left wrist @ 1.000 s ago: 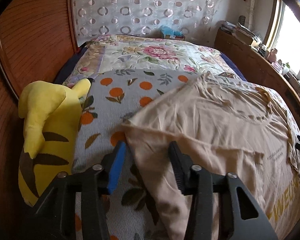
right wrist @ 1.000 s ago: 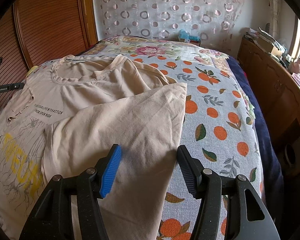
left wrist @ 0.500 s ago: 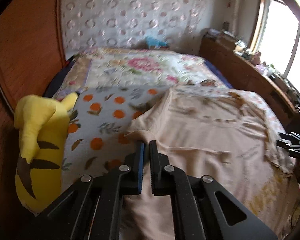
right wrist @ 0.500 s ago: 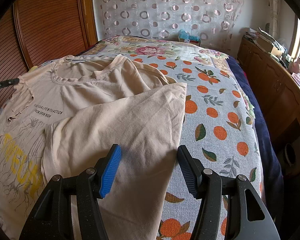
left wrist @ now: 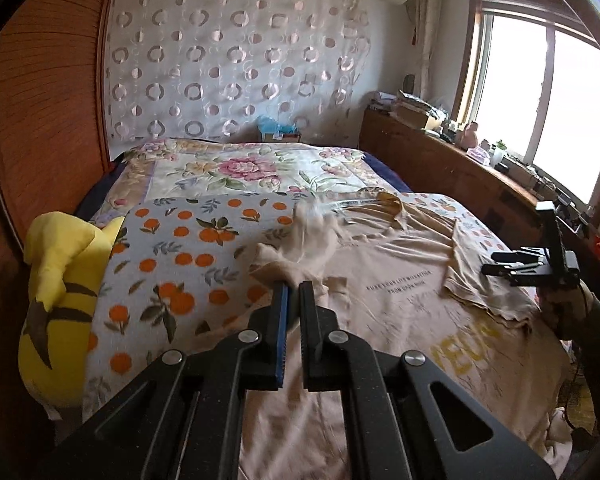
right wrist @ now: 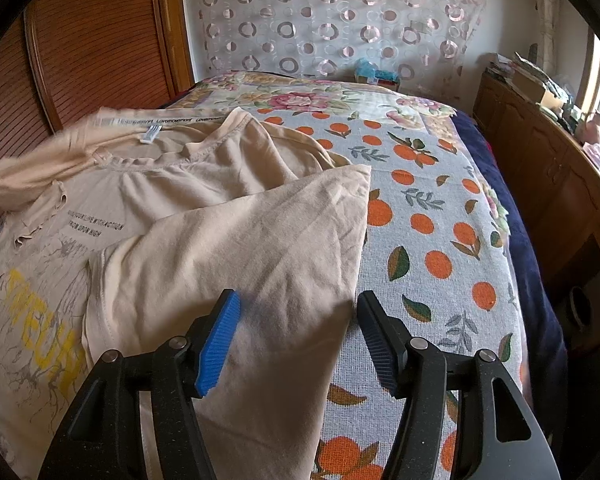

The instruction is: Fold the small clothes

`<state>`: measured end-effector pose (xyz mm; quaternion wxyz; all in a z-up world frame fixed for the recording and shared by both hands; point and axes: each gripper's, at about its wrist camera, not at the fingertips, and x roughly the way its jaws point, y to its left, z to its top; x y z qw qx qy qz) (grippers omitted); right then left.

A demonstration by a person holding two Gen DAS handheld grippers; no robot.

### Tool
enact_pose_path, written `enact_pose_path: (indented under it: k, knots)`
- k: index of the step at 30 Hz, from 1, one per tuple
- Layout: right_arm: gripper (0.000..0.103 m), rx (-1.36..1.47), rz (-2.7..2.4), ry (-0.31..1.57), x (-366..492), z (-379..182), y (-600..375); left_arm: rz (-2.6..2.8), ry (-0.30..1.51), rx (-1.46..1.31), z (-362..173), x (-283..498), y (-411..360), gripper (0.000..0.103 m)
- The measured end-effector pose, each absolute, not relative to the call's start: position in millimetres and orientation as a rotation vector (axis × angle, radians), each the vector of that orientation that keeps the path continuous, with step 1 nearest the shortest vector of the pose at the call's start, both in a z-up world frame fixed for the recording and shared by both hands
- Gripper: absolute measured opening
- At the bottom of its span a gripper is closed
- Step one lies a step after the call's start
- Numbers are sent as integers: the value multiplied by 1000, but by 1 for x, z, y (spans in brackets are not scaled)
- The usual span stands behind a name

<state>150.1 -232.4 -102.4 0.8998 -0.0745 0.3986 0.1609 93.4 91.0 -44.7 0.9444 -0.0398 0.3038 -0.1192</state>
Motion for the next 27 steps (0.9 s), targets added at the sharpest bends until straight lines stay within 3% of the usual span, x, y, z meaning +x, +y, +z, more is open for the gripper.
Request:
enact_pose_path:
  k: [12,18,19,20,22,27]
  knots:
    - [61,-50,300,860,206,-99,-265,-215,598,-78,-49,66,96,6]
    - [52,-140,285,868,229,-100,-239,-197,589,-83,-47,63,104,6]
    - [39,-139,289,868,229,-99,-236,-193,583,-88,-46,60,106,6]
    - [19,-126,296,865,226,-98,-232,-193,578,-95,-45,58,109,6]
    - [7,-161,313,850,218,-99,-222,-191,569,-109,-43,51,113,6]
    - [5,-189,331,732,180,-81,-220,-176,543,-129,-38,34,122,6]
